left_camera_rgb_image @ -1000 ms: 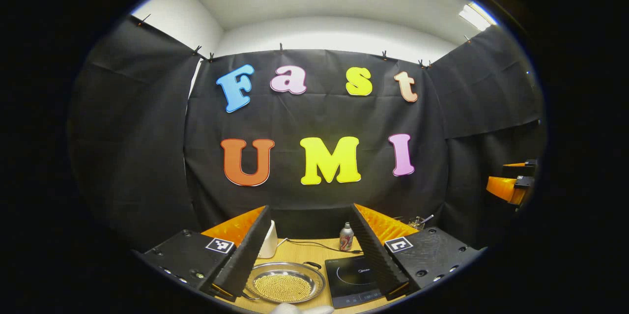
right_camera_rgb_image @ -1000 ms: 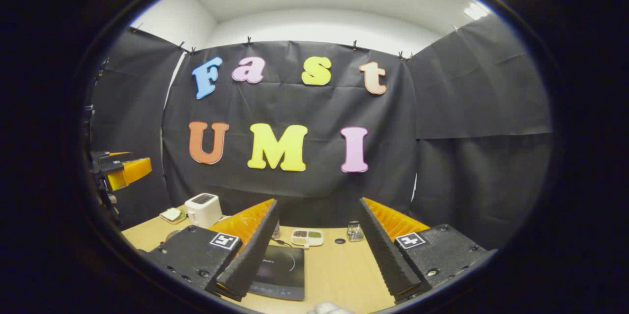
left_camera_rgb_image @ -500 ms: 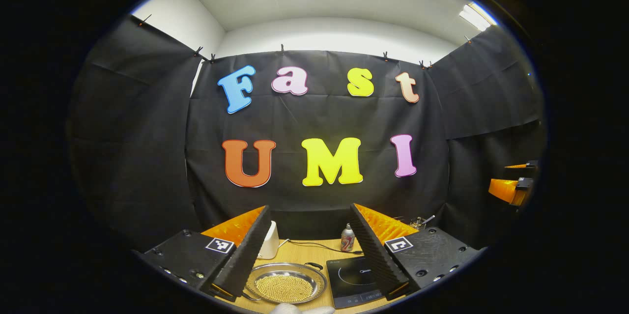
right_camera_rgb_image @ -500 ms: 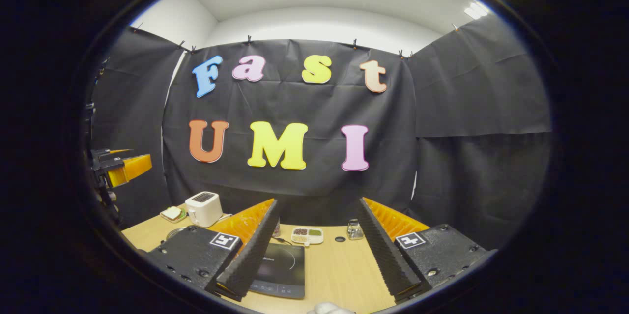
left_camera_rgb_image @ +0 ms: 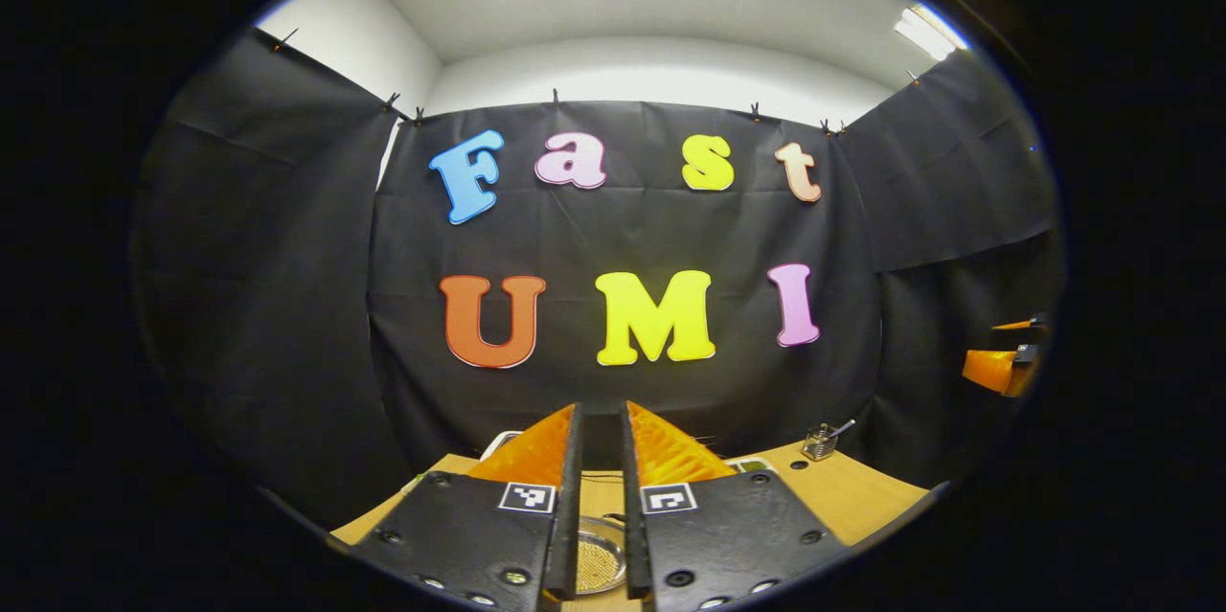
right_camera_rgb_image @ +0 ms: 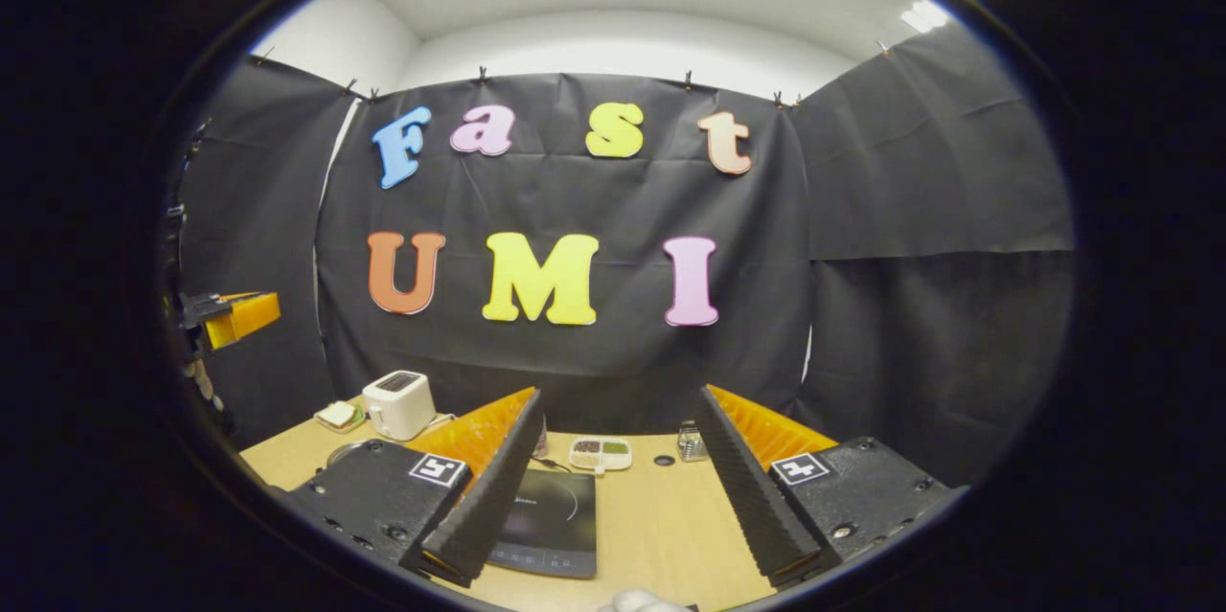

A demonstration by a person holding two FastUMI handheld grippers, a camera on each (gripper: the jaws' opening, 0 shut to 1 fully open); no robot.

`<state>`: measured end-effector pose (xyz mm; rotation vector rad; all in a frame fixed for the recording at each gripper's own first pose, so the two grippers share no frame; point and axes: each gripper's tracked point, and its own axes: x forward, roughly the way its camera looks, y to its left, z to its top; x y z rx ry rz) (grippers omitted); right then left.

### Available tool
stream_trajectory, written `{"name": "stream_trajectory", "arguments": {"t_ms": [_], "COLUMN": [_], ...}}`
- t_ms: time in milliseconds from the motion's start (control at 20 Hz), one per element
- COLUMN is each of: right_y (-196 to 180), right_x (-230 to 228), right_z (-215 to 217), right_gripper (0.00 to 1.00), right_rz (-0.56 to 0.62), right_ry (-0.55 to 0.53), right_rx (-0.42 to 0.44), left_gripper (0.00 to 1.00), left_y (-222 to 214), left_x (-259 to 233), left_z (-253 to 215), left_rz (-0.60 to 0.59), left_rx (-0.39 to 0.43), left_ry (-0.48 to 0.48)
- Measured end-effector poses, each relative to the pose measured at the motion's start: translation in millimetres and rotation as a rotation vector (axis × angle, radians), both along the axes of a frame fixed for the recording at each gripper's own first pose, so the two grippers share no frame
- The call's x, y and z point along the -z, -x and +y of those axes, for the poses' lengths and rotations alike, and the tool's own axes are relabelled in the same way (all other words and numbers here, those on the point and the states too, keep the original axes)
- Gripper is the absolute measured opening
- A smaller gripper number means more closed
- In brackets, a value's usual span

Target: First push the handle of the pot to place it horizontally, then grasp the pot with both hands and set it on the induction cooktop.

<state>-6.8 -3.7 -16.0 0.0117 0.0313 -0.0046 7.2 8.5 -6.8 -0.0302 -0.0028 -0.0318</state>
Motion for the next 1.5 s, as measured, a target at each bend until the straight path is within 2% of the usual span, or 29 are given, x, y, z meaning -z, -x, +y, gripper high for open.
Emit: {"name": "stream_trajectory", "arguments": {"t_ms": [50,150,250,400,450,550,600,750,950,1100,1400,1450,1500], "right_y": [0,1,1,-1,0,0,0,-2,-1,3,8,9,9], "right_x": [1,2,5,9,12,14,18,26,40,55,87,90,91], "right_z": [0,-1,-2,-1,-2,0,0,1,4,2,0,0,0], "right_gripper": [0.97,1.0,0.97,0.97,1.0,0.97,1.0,0.97,0.97,0.97,0.97,1.0,0.97], "right_rz": [0.003,0.007,0.011,0.025,0.028,0.034,0.043,0.066,0.1,0.138,0.233,0.244,0.252], "right_ry": [0.001,-0.003,-0.007,-0.008,-0.011,-0.014,-0.011,-0.015,-0.016,-0.017,-0.028,-0.027,-0.025], "right_rx": [0.002,0.005,0.007,0.009,0.01,0.011,0.011,0.016,0.021,0.041,0.077,0.079,0.082], "left_gripper": [0.0,0.0,0.0,0.0,0.0,0.0,0.0,0.0,0.0,0.0,0.0,0.0,0.0], "left_y": [-1,0,-5,-10,-11,-10,-8,0,9,22,63,70,74], "left_x": [8,17,22,55,67,93,105,145,196,234,313,325,336], "left_z": [-5,-4,-1,7,13,20,22,14,17,20,22,23,26], "left_rz": [0.034,0.088,0.12,0.227,0.261,0.324,0.357,0.463,0.586,0.694,0.909,0.947,0.977], "left_rx": [0.038,0.071,0.109,0.137,0.131,0.131,0.15,0.224,0.262,0.271,0.325,0.333,0.337], "left_ry": [0.03,0.079,0.096,0.115,0.112,0.09,0.087,0.079,0.036,0.04,-0.025,-0.034,-0.045]}}
